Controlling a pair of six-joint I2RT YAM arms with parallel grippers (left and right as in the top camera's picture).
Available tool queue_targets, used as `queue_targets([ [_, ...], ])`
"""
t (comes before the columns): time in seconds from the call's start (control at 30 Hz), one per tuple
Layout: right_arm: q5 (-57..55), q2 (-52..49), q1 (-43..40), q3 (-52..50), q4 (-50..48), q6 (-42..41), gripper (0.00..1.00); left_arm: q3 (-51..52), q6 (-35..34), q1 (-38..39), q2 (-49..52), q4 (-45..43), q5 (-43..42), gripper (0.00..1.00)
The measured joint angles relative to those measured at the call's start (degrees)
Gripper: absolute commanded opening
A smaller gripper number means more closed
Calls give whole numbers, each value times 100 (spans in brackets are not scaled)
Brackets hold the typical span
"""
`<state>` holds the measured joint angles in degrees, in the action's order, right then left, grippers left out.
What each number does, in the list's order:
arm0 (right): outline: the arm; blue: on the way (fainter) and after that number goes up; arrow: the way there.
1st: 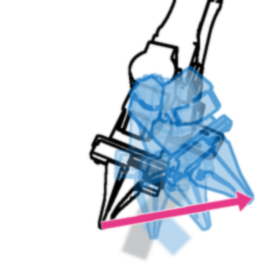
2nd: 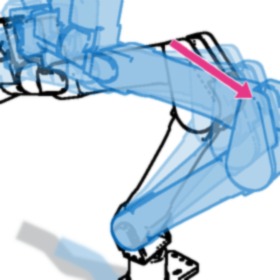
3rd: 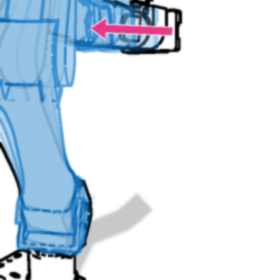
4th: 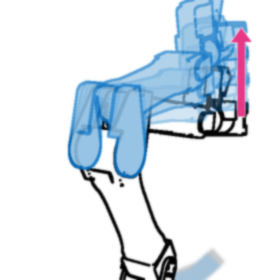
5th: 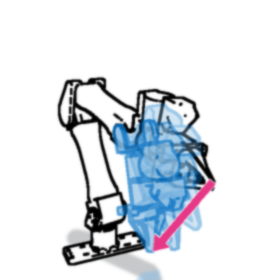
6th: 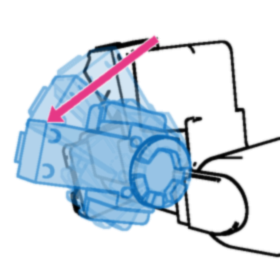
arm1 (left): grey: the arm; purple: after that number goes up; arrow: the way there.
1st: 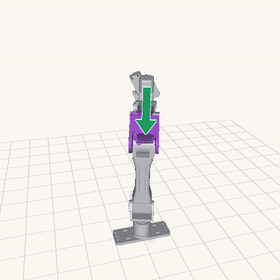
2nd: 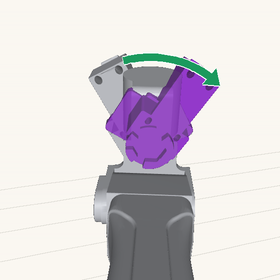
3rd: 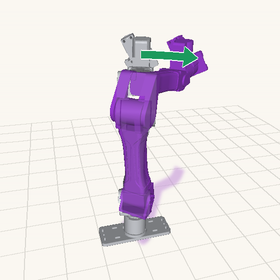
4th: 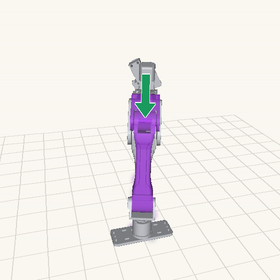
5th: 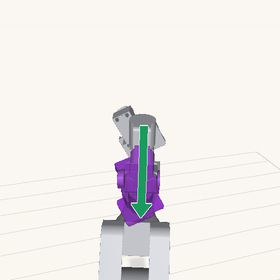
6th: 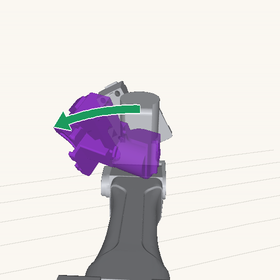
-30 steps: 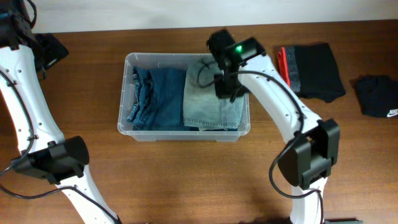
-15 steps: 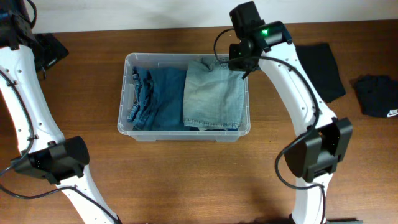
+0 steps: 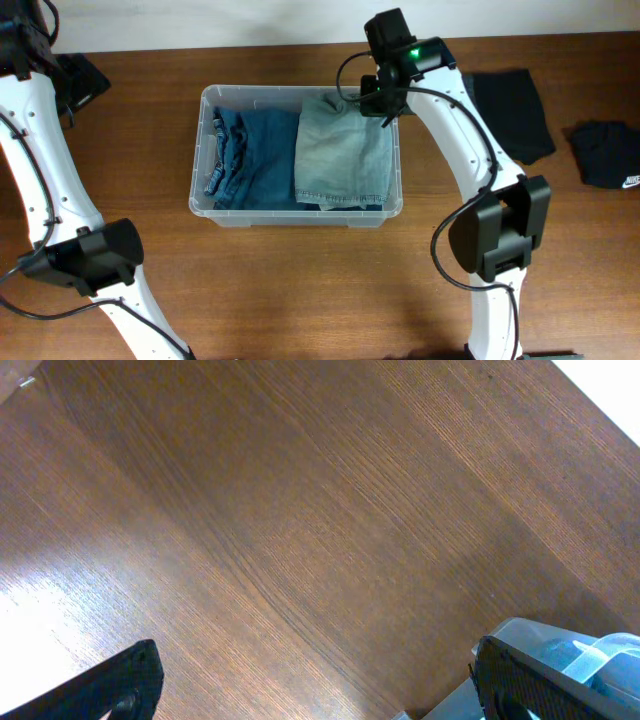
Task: Pack container
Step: 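Press the grey jeans flat along the container's right side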
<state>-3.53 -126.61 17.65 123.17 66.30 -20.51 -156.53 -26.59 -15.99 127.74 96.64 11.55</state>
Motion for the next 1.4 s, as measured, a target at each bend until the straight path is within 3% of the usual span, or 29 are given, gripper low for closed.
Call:
queue_targets([
  [0.57, 210, -503, 2, 157, 107, 37, 4, 0, 0, 0, 0, 0, 0, 99],
  [0.83, 260, -332, 9, 334, 859, 74, 4, 0, 0, 0, 0, 0, 0, 99],
  [1.13, 260, 592, 269, 501, 2428, 83, 4, 0, 0, 0, 0, 0, 0, 99],
  [1.4, 267, 638, 599, -107, 2334, 74, 4, 0, 0, 0, 0, 0, 0, 99],
])
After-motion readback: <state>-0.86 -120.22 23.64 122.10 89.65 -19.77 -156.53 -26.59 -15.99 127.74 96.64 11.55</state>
